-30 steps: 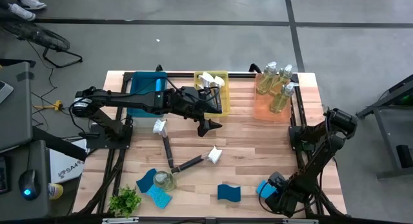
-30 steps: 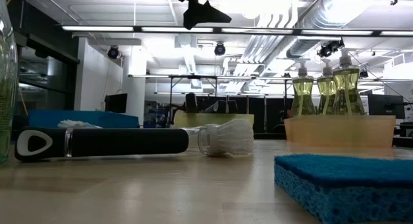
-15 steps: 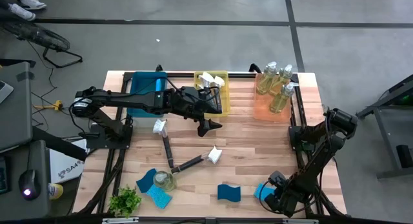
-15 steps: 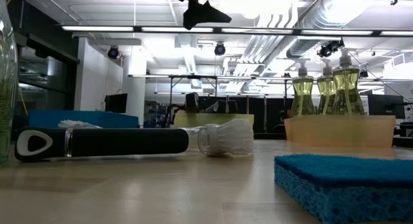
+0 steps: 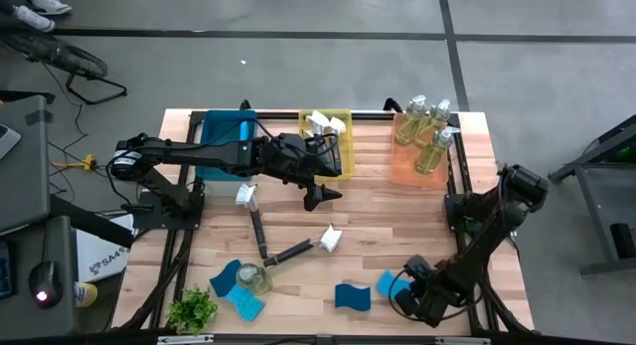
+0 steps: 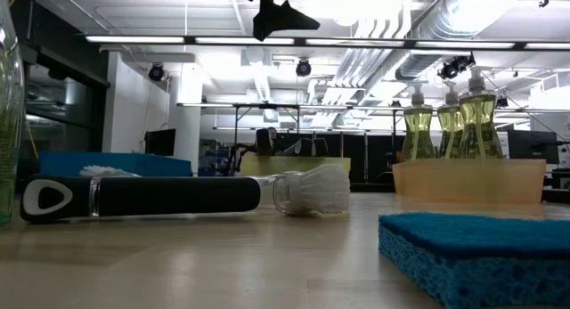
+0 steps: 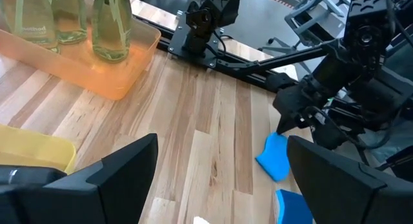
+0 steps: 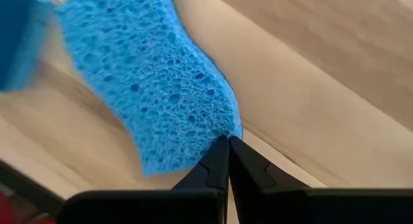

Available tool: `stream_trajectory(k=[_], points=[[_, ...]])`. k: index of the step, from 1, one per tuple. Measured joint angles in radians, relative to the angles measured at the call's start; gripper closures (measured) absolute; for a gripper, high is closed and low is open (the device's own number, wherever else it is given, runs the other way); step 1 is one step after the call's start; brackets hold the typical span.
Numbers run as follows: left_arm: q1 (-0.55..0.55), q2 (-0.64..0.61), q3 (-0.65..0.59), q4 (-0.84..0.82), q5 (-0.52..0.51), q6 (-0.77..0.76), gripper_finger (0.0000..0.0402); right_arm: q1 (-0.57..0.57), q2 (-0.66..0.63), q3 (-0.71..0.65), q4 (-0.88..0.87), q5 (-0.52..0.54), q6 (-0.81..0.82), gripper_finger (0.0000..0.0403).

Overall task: Pick & Place Kitchen Sink Supplies
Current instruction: Put the blue dishwashing sponge into the blue bin

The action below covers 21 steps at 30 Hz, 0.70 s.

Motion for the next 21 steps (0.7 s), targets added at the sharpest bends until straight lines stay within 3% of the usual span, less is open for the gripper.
stream_trajectory(k=[12,21], points=[[0.0,0.0,0.0,0.0,0.0,0.0,0.0065,-0.099,-0.13,0.008,0.02,0.105,-0.06,0.0403],[0.0,0.0,0.0,0.001,0.0,-0.005,0.0065,-0.172,-0.241,0.008,0.021,0.311,-0.184,0.0403]])
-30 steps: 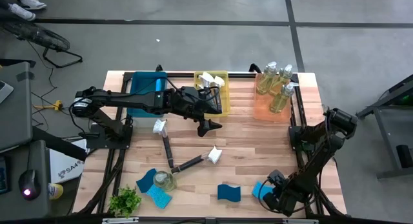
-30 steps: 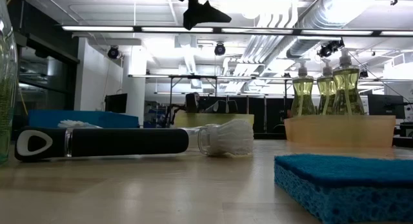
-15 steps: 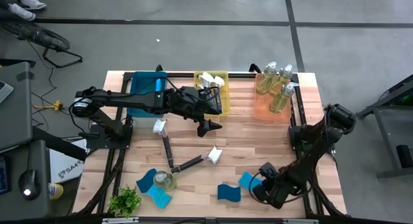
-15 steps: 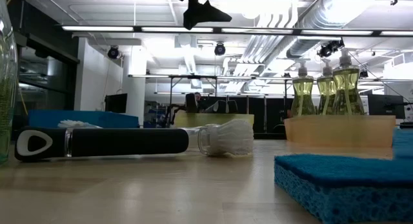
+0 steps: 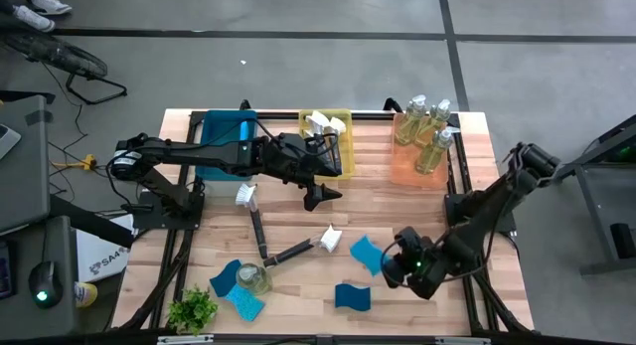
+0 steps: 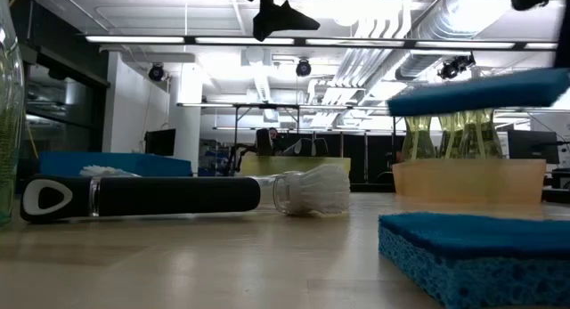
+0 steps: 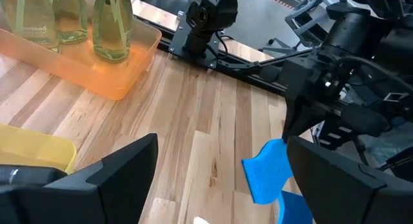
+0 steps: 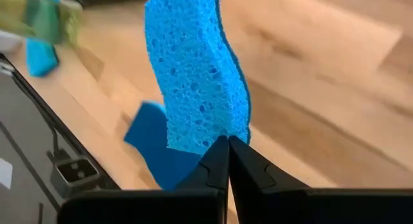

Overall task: Pick & Place Kitchen Sink Supplies
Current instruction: Put the blue dishwashing sponge into the blue bin

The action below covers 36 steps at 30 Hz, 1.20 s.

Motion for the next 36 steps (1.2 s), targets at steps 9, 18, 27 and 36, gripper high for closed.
stream_trajectory(k=[9,18,27,36], points=[[0.0,0.0,0.0,-0.001,0.024,-0.011,0.0065,-0.03,-0.061,0.0,-0.005,0.143,-0.118,0.0403],[0.0,0.0,0.0,0.006,0.06,-0.054,0.0065,-0.068,-0.113,0.0,-0.006,0.288,-0.269,0.0403],[0.0,0.0,0.0,0.011,0.145,-0.107,0.0065,-0.138,-0.169,0.0,-0.003,0.33,-0.459,0.0403],[0.0,0.0,0.0,0.008,0.13,-0.116,0.0065,-0.179,-0.232,0.0,0.007,0.297,-0.669,0.0403]])
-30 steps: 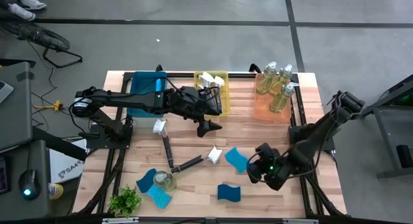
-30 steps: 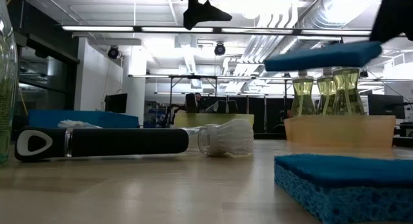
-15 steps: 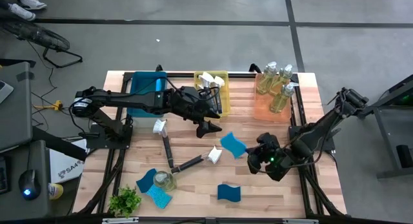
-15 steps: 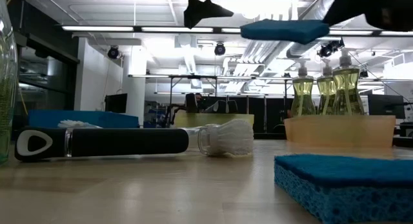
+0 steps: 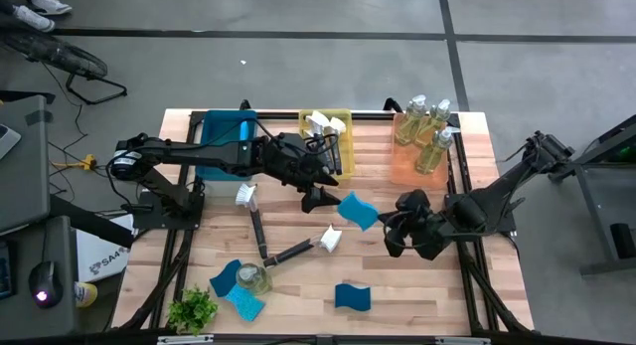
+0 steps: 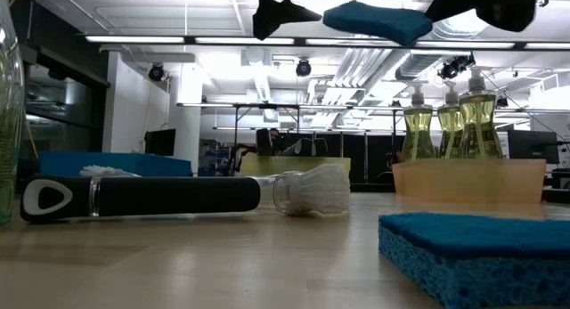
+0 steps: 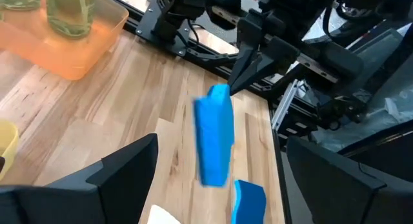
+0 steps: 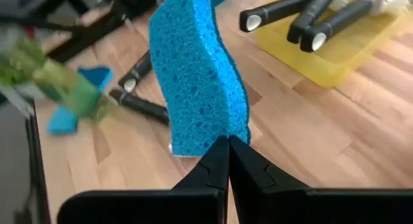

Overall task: Pick & Place Kitchen Sink Supplies
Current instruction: Put the blue dishwashing sponge into the blue bin

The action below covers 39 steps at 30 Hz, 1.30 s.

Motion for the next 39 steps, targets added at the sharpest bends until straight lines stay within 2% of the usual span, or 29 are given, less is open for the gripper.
stream_trajectory(k=[7,12,19,24,29,39], points=[[0.0,0.0,0.0,0.0,-0.001,-0.013,0.0065,-0.081,-0.04,0.0,0.044,-0.169,-0.294,0.0403],[0.0,0.0,0.0,-0.001,0.039,-0.041,0.0065,-0.179,-0.045,0.0,0.056,-0.298,-0.421,0.0403],[0.0,0.0,0.0,-0.009,0.1,-0.055,0.0065,-0.272,-0.045,0.0,0.106,-0.408,-0.564,0.0403],[0.0,0.0,0.0,-0.039,0.089,-0.058,0.0065,-0.308,-0.045,0.0,0.14,-0.439,-0.638,0.0403],[0.0,0.0,0.0,-0.1,0.019,-0.061,0.0065,-0.327,-0.045,0.0,0.147,-0.465,-0.675,0.0403],[-0.007,0.0,0.0,-0.106,0.029,-0.076,0.0065,-0.361,-0.045,0.0,0.175,-0.474,-0.739,0.0403]])
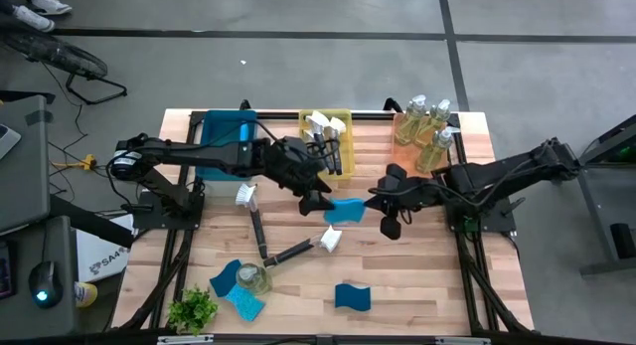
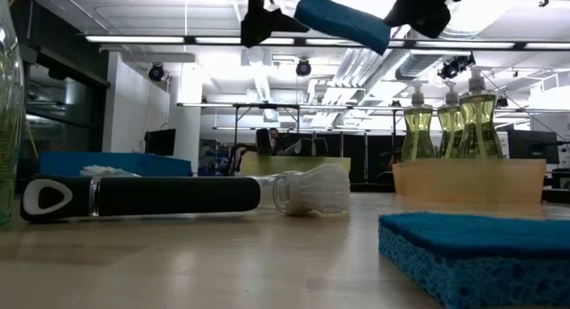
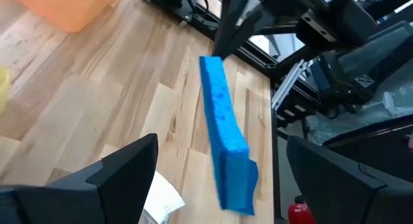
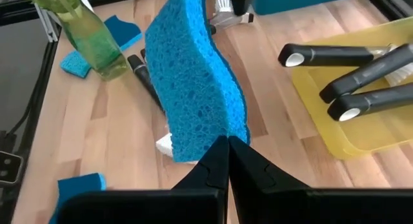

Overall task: Pick & Place Kitchen Sink Supplies
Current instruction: Put the blue dishwashing sponge into the blue bin

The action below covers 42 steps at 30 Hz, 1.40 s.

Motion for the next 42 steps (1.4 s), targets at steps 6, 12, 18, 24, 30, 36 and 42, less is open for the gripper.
stream_trajectory(k=[6,12,18,24,30,36,42], points=[[-0.006,0.0,0.0,0.002,-0.002,-0.006,0.0065,-0.025,0.0,0.0,0.027,-0.005,-0.04,0.0403],[-0.006,0.0,0.0,0.005,-0.005,-0.012,0.0065,-0.041,0.0,0.0,0.064,-0.033,-0.069,0.0403],[-0.006,0.0,0.0,0.003,-0.022,-0.014,0.0098,-0.045,0.0,0.0,0.063,-0.034,-0.093,0.0403],[-0.006,0.0,0.0,-0.002,-0.027,-0.011,0.017,-0.045,0.0,0.0,0.062,-0.031,-0.103,0.0403],[-0.006,0.001,0.0,-0.008,-0.003,-0.004,0.0235,-0.045,0.0,0.0,0.061,-0.023,-0.103,0.0403],[-0.006,0.001,0.0,-0.008,-0.003,0.01,0.0285,-0.045,0.0,0.0,0.061,0.001,-0.102,0.0403],[-0.006,0.001,0.0,-0.008,-0.006,0.039,0.0342,-0.045,0.0,0.0,0.061,-0.002,-0.099,0.0403]])
